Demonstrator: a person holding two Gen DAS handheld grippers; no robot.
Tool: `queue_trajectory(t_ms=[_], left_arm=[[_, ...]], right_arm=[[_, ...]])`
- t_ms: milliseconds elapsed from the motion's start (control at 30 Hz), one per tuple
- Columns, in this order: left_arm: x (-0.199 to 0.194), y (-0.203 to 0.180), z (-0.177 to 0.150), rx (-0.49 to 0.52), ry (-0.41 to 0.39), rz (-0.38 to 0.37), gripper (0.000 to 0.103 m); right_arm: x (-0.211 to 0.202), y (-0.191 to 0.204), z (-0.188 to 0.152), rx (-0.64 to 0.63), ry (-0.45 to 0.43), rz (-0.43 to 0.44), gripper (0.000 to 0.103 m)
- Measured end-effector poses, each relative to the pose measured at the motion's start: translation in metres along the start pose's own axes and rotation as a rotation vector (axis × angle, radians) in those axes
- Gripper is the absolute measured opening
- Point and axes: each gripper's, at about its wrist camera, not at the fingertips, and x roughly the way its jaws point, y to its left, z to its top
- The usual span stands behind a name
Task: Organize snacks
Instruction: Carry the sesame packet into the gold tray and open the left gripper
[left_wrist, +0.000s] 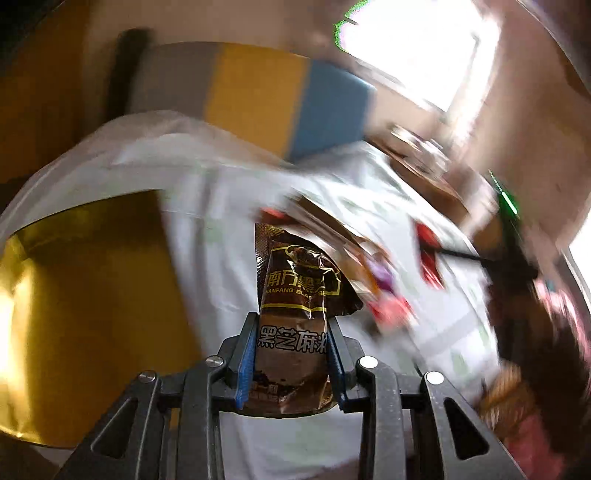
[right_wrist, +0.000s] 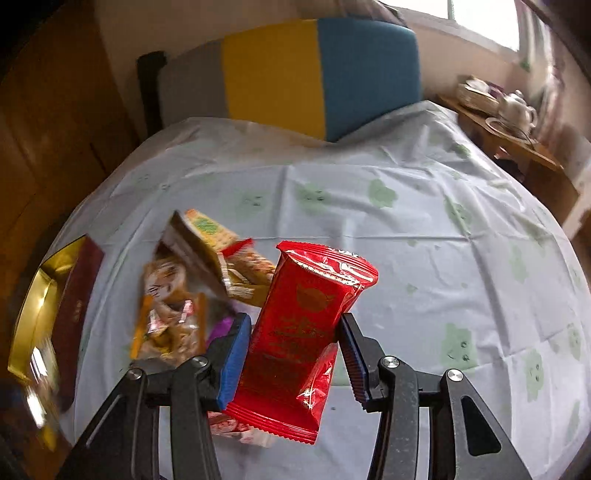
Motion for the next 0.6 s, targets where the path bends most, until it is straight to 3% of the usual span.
queue_trajectory(t_ms=[133,200,333,600], left_arm=[[0.007,0.056,0.026,-0.188,0.015,0.159,0.034],[0.018,0.081,0.037,-0.234,0.029,0.184,0.034],[0.045,0.105,0.058,-0.222,0.066,0.256,0.034],[0.088,0.122,0.082,-0.239,0.094,0.284,0.04]], right_arm=[[-0.002,0.011,-0.001,-0.036,-0.009,0.027,0.049],[-0.003,0.014,-0.002,-0.048,-0.01,0.036,0.049],[-0.002,0.02,-0.003,-0.068,-0.007,0.045,0.049],[0.001,0.02,-0.004,-0.07,0.007,0.034,0.049]])
